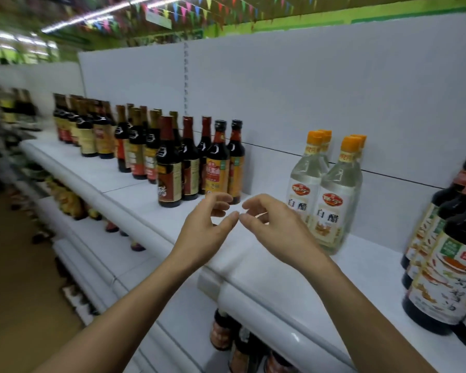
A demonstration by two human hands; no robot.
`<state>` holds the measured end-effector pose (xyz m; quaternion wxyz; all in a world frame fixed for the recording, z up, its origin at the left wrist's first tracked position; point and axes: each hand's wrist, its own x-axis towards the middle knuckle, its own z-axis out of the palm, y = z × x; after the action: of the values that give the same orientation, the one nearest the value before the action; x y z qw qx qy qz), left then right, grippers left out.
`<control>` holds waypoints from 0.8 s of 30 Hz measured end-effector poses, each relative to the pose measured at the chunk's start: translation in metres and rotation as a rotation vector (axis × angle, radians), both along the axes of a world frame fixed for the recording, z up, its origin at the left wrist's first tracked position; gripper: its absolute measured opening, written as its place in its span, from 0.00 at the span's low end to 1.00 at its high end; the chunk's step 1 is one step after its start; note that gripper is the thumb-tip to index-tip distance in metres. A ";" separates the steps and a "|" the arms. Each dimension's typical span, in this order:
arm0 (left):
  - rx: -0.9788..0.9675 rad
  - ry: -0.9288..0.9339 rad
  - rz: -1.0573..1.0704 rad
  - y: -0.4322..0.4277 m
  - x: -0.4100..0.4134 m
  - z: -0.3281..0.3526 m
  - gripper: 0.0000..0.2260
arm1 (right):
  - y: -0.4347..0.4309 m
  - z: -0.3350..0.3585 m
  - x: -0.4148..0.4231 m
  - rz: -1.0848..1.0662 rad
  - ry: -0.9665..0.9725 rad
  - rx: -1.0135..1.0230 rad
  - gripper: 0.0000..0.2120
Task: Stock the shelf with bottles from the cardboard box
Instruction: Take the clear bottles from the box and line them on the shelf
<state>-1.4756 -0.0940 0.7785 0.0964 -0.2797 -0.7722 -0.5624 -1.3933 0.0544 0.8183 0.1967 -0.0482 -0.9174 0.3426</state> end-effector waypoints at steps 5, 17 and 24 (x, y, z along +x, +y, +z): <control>0.055 -0.025 0.164 -0.059 0.014 -0.013 0.11 | -0.044 -0.005 -0.019 0.175 0.005 -0.062 0.09; -0.029 -0.144 0.529 -0.201 0.058 -0.058 0.02 | -0.177 -0.057 -0.062 0.604 -0.099 -0.034 0.09; -0.063 -0.259 0.704 -0.295 0.114 -0.097 0.05 | -0.278 -0.114 -0.053 0.833 -0.232 -0.010 0.06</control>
<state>-1.3614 -0.3888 0.6814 0.1769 0.0733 -0.8438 -0.5013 -1.4460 -0.2238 0.7041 -0.0630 0.2870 -0.8729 0.3894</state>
